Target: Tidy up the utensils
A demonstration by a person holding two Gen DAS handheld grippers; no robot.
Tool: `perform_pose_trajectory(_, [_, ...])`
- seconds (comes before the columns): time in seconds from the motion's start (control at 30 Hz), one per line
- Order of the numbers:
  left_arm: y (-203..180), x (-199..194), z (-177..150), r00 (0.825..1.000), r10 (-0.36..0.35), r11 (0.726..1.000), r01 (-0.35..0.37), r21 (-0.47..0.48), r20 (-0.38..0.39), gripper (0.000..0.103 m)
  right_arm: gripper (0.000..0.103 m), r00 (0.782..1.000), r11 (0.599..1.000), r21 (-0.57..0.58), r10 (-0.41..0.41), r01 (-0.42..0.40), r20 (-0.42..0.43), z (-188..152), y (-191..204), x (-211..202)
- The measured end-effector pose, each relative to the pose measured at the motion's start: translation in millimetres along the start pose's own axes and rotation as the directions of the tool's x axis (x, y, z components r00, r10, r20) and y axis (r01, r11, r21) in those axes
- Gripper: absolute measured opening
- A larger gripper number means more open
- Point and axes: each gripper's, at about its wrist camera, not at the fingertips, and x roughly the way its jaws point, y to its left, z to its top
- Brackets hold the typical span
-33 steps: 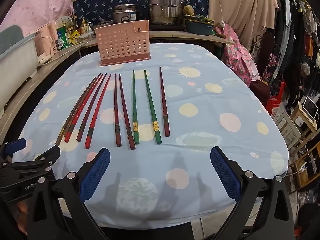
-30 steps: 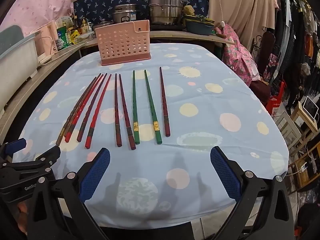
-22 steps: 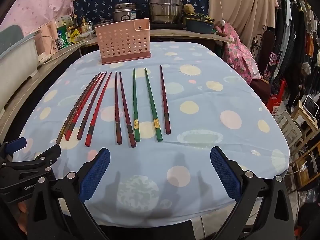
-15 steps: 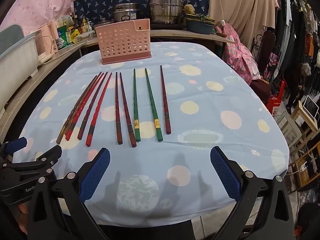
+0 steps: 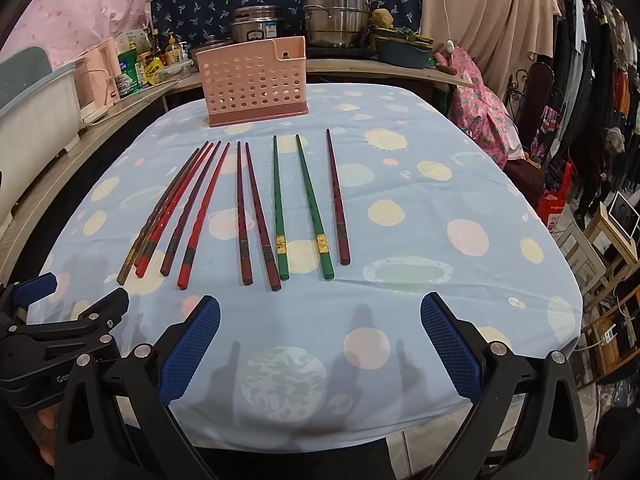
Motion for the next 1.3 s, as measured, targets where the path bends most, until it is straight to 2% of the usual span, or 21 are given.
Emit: perform_pose_trajectory(1.3, [0.3,-1.7,-1.0,1.000,-0.002,1.000,0.002,0.008,0.009,0.096,0.096,1.000,1.000,0.023,0.007,-0.007,0.000,-0.7,-3.9,-0.3])
